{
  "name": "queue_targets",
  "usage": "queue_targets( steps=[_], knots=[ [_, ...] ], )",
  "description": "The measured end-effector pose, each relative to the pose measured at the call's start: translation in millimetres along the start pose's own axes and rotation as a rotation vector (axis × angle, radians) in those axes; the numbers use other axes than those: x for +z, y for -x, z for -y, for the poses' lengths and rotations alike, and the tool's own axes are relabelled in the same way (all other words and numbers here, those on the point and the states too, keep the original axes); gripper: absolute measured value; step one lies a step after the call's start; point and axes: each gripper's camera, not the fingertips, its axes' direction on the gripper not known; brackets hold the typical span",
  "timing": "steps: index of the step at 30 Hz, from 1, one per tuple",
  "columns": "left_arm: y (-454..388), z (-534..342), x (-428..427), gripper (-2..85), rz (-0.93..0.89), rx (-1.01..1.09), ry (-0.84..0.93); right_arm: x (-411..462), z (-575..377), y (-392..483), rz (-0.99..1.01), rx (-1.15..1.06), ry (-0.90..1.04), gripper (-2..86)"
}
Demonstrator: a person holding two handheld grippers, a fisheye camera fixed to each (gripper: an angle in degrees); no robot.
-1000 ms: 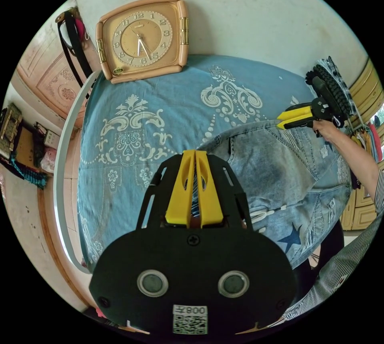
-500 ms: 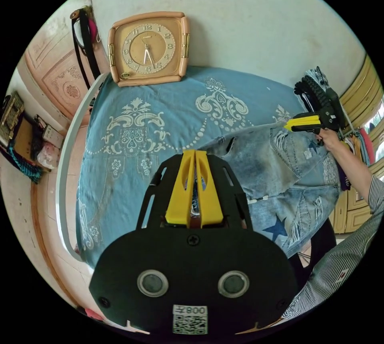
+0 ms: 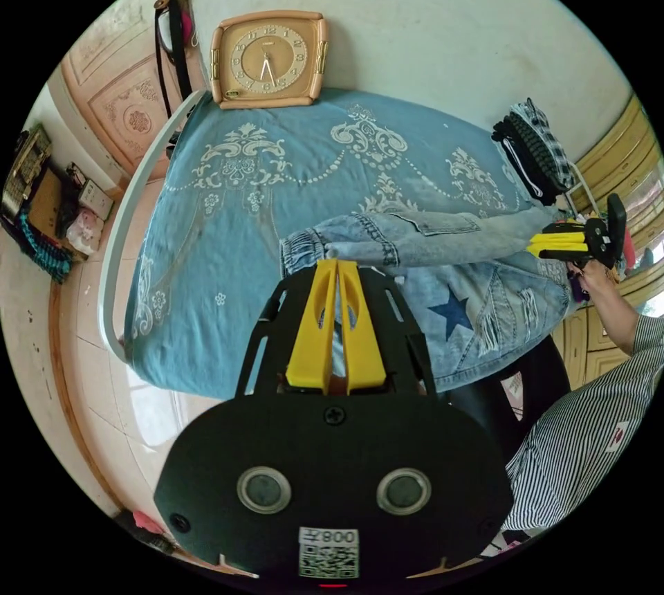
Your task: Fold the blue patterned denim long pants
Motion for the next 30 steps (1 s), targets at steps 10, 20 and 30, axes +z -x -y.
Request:
queue_targets(
  steps=[10, 20, 30],
  knots=[
    [1.6, -134.7, 43.8, 0.5, -0.010, -0.190, 0.061, 11.0, -10.0, 117.1, 0.077, -0.129, 0.155, 0.4],
    [-0.7, -260.1, 136.1, 5.5, -0.355, -0.617, -0.048, 10.0, -11.6, 121.4, 0.165, -0.048, 0.212, 0.4],
    [-25.5, -333.6, 168.6, 0.8, -0.424, -0.725, -0.119, -0.8, -7.2, 132.9, 0.192, -0.028, 0.234, 0.6]
  ],
)
